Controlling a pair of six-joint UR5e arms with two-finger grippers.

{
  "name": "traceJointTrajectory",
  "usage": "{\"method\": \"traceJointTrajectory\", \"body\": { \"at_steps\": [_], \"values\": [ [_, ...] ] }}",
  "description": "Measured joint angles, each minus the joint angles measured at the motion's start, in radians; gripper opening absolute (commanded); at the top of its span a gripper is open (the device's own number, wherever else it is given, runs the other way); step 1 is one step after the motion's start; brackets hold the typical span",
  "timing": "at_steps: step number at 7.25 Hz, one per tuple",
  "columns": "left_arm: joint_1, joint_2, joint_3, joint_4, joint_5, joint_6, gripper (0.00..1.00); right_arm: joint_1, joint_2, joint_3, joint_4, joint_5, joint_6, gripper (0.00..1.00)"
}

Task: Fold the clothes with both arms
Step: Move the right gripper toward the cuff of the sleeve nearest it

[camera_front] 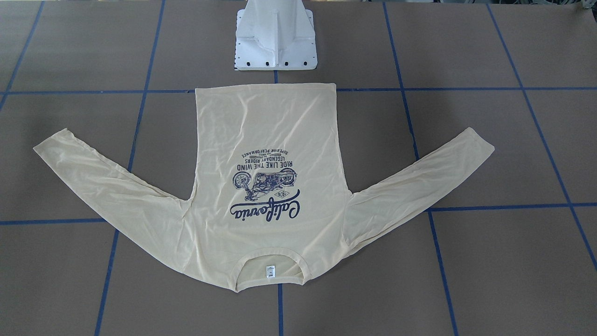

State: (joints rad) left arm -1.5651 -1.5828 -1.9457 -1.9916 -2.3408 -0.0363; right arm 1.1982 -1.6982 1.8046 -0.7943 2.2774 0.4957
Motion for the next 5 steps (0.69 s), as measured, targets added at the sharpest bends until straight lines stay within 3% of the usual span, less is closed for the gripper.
{"method": "traceJointTrajectory", "body": {
  "at_steps": [3,5],
  "values": [
    [0.008,0.000,0.005,-0.001,-0.001,-0.001,1.00,-0.110,-0.155,-0.001,0.157,-0.084,0.203,0.99],
    [0.009,0.001,0.007,0.000,-0.002,-0.001,1.00,-0.224,-0.202,-0.009,0.214,-0.209,0.301,0.95]
  ]
}}
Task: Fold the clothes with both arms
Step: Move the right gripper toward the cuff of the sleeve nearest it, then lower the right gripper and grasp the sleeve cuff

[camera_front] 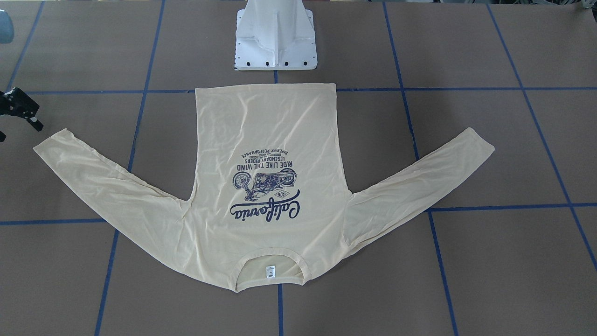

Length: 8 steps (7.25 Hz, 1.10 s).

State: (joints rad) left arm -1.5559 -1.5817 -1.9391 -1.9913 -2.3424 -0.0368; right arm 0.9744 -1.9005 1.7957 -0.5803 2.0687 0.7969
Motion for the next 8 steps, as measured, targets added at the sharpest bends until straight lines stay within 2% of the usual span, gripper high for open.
{"method": "traceJointTrajectory", "body": {
  "at_steps": [1,2,3,5,8],
  "values": [
    [0.001,0.000,0.002,0.000,0.000,0.000,1.00,-0.055,-0.010,-0.010,0.016,-0.058,0.028,0.90],
    [0.001,0.000,0.003,0.000,-0.001,0.000,1.00,-0.100,-0.018,-0.045,0.055,-0.110,0.041,0.90],
    [0.002,0.000,0.003,0.000,-0.002,0.000,1.00,-0.125,-0.019,-0.110,0.131,-0.142,0.045,0.85],
    [0.002,0.004,0.003,-0.002,-0.003,0.000,1.00,-0.138,-0.017,-0.196,0.239,-0.162,0.047,0.74],
    [0.002,0.024,0.004,-0.022,-0.003,0.001,1.00,-0.167,-0.010,-0.214,0.255,-0.185,0.048,0.74]
  ]
}}
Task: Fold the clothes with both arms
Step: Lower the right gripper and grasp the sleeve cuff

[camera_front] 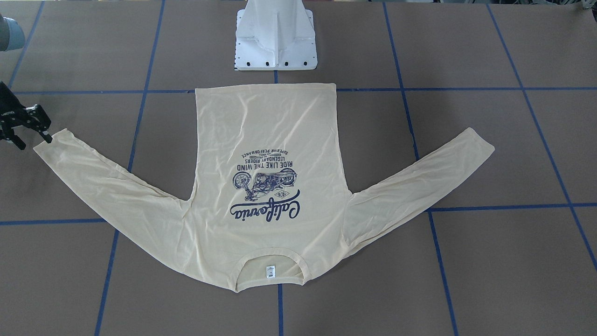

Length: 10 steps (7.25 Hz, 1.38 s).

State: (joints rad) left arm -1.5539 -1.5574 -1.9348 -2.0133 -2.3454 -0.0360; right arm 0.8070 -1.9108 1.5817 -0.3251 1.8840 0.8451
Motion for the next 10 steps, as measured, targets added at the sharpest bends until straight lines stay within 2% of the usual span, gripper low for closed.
{"method": "traceJointTrajectory", "body": {
  "at_steps": [1,3,4,6,7,8,10],
  "values": [
    [0.000,0.006,0.000,-0.004,0.000,0.000,1.00,-0.011,0.006,-0.003,-0.003,-0.014,0.000,0.74],
    [0.000,0.009,0.000,-0.007,0.000,0.001,1.00,-0.020,0.011,-0.009,-0.005,-0.023,0.000,0.66],
    [0.000,0.009,0.000,-0.007,0.000,0.001,1.00,-0.022,0.011,-0.010,-0.006,-0.024,0.000,0.57],
    [0.000,0.010,0.000,-0.007,0.000,0.001,1.00,-0.024,0.012,-0.011,-0.006,-0.025,-0.001,0.27],
    [0.000,0.010,0.000,-0.007,0.000,0.001,1.00,-0.024,0.011,-0.011,-0.006,-0.025,-0.001,0.04],
    [0.000,0.010,0.000,-0.007,0.000,0.001,1.00,-0.024,0.011,-0.011,-0.006,-0.024,-0.002,0.00],
    [0.000,0.010,0.000,-0.007,0.000,0.001,1.00,-0.022,0.009,-0.006,-0.004,-0.023,-0.010,0.00]
  ]
}}
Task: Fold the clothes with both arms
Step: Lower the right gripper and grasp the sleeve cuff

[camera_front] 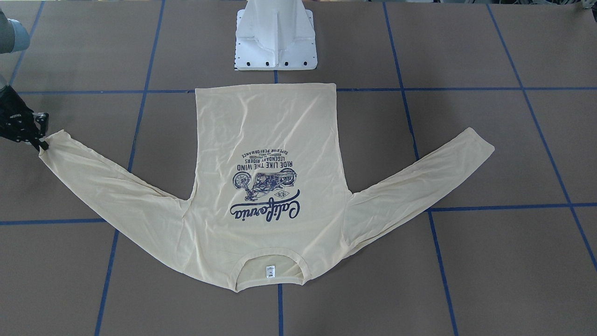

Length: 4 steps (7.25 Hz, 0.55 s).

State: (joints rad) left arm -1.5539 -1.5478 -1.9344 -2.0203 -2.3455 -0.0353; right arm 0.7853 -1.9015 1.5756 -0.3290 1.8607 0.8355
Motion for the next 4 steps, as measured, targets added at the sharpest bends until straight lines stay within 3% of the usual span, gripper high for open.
{"method": "traceJointTrajectory", "body": {
  "at_steps": [4],
  "values": [
    [0.000,0.000,0.000,0.000,0.000,0.000,1.00,0.022,0.021,0.089,-0.033,0.016,-0.007,0.00]
  ]
}}
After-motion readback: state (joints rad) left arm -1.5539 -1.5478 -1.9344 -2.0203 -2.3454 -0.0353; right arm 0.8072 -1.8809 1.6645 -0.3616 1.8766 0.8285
